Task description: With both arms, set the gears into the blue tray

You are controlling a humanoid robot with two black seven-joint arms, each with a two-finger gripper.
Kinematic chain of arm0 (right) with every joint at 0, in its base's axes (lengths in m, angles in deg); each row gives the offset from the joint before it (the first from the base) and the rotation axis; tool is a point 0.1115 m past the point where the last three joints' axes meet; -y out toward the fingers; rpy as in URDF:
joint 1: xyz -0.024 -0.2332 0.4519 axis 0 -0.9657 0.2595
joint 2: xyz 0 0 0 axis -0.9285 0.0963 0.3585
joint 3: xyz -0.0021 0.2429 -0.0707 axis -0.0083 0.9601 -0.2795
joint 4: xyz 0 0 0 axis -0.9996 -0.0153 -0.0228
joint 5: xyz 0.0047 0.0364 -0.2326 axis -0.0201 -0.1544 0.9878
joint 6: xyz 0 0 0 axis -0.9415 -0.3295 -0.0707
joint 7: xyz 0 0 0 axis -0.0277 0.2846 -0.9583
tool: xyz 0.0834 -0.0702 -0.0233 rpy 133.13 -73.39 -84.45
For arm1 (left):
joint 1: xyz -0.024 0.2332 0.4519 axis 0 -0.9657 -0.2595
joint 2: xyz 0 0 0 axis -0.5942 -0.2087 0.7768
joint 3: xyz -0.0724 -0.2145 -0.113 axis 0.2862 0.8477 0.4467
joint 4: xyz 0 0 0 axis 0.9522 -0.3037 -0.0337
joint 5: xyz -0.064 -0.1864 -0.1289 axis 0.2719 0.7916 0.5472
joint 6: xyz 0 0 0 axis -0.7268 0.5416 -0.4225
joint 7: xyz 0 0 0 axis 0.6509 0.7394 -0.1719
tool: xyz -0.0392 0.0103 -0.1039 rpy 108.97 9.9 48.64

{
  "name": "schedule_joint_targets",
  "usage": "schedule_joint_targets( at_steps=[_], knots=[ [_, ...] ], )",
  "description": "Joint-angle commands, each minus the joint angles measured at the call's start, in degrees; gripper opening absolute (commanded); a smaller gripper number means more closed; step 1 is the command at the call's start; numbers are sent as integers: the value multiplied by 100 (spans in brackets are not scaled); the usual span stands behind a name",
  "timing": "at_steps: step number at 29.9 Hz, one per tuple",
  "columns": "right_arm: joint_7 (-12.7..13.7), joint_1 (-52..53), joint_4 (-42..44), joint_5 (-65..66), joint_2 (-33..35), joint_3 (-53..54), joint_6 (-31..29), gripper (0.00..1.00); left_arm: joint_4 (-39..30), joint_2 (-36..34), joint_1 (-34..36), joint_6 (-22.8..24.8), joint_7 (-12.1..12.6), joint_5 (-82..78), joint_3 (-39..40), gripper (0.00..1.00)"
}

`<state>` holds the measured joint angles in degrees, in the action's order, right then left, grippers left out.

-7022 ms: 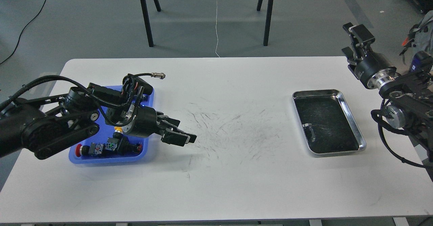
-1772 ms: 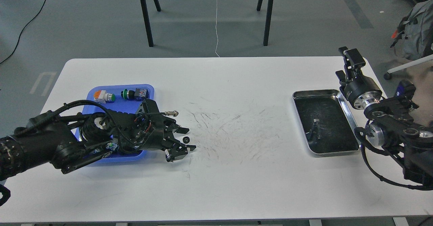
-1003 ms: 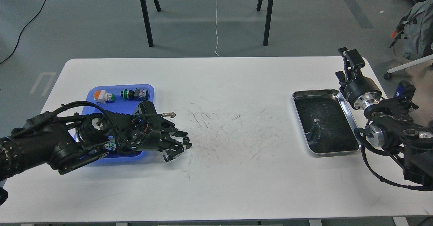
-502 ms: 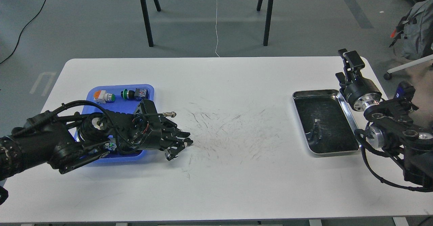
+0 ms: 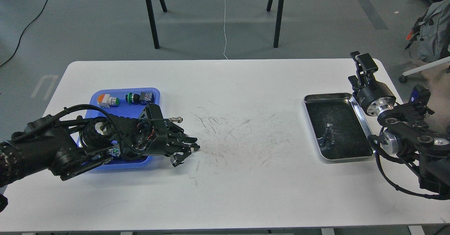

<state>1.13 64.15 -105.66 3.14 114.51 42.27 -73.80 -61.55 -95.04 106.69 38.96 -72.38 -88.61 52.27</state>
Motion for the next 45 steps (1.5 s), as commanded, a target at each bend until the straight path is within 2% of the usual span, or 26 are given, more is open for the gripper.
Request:
schedule_joint_targets(
  at_steps=[1,11,22,25,30,38,45],
  knots=[
    [0,0,6,6,-21,0,2,96,-3,-83,56,-10,2,21,11,15],
    [0,0,6,6,-39,9,2,96,-73,-829,548,-46,2,91,81,15],
    [0,18,-11,6,-39,9,11,96,374,-1436,522,-98,2,1013,64,16],
    [0,18,-12,6,-48,9,2,96,839,-1402,504,-230,2,1172,73,16],
    [0,18,-12,6,-39,9,2,96,1086,-1419,267,-274,2,1488,37,16],
    [0,35,-12,15,-65,9,2,96,1166,-1428,-84,-371,2,1497,11,18],
    [0,44,-12,24,-57,0,2,96,1227,-1367,-102,-371,2,1506,29,20]
  ],
)
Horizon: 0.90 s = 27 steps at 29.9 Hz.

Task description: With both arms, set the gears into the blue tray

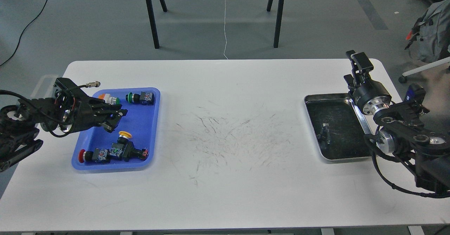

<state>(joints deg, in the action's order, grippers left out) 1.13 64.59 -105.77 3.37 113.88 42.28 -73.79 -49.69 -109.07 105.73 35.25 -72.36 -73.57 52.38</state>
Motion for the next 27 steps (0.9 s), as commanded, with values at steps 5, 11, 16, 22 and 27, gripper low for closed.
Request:
schedule_joint_targets(
  at_steps=[5,11,16,22,27],
  knots=[
    [0,-9,0,1,6,-1,1,96,156,89,-16,1,0,10,26,22],
    [0,-9,0,1,6,-1,1,96,156,89,-95,-8,0,10,26,24],
    [0,0,-9,1,-3,-1,1,96,156,80,-112,-8,0,10,26,28],
    [0,0,-9,1,-3,-1,1,96,183,89,-112,-8,0,45,26,30],
    [0,-17,0,18,-11,-1,1,96,191,98,-130,-8,0,54,26,33]
  ],
)
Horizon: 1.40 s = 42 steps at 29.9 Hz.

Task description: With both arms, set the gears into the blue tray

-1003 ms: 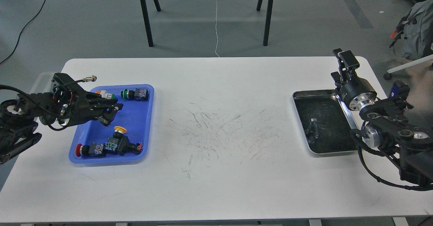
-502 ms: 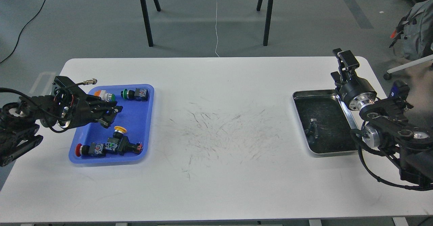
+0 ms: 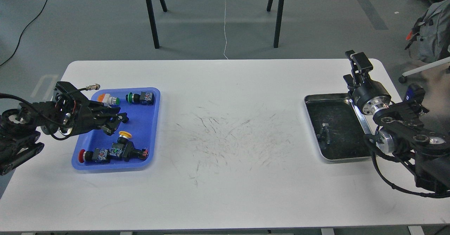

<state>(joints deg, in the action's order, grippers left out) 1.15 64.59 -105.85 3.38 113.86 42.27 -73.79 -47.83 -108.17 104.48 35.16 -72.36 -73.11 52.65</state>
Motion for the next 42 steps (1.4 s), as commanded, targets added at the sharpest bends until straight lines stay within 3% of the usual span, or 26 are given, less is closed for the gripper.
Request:
schedule_joint_targets(
  at_steps=[1,13,31,36,42],
  knots=[
    [-2,-9,8,26,-9,0,1,96,5,8,-5,0,0,35,-1,33],
    [-2,9,-10,26,-9,9,1,97,-4,-45,30,18,0,728,34,45],
    [7,176,-194,-1,17,27,9,98,14,-9,548,106,0,4261,96,66],
    [7,237,-247,-1,61,35,71,98,5,17,821,501,0,4921,105,69],
    [-11,264,-247,-9,17,229,71,98,5,61,900,563,0,5449,113,72]
  ],
)
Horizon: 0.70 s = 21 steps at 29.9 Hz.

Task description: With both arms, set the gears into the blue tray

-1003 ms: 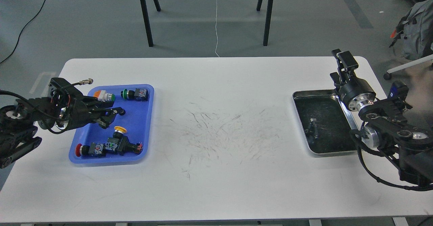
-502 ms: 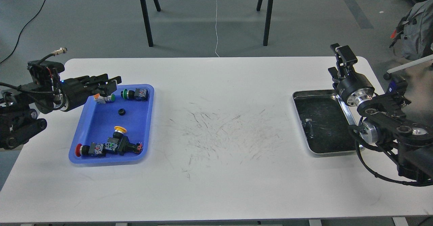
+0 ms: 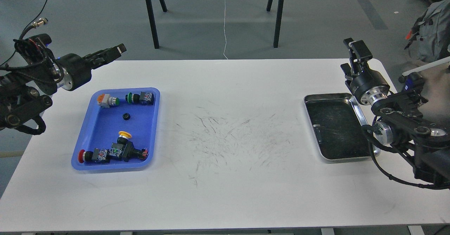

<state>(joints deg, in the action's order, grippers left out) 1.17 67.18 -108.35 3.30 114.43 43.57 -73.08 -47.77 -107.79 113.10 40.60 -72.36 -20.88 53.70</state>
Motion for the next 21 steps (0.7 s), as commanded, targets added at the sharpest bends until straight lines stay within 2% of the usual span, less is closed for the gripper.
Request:
schedule_joint_targets(
  at_steps=[1,8,13,14,16,21],
  knots=[
    [-13,6,3,-2,-57,124,0,98,-10,40,47,28,0,286,17,73],
    [-22,23,-32,-19,-92,221,18,98,-1,181,65,124,0,770,579,81],
    [-36,-21,-322,-72,-101,581,-52,99,-1,225,65,668,0,990,965,83],
    [-36,-29,-357,-72,-110,634,-61,99,-1,225,74,756,0,1077,1053,85],
    [-36,-29,-401,-81,-110,678,-61,99,-1,225,39,880,0,1376,1299,99],
    [40,-38,-533,-89,-92,643,-61,99,25,251,21,1056,0,1553,1423,100]
  ],
)
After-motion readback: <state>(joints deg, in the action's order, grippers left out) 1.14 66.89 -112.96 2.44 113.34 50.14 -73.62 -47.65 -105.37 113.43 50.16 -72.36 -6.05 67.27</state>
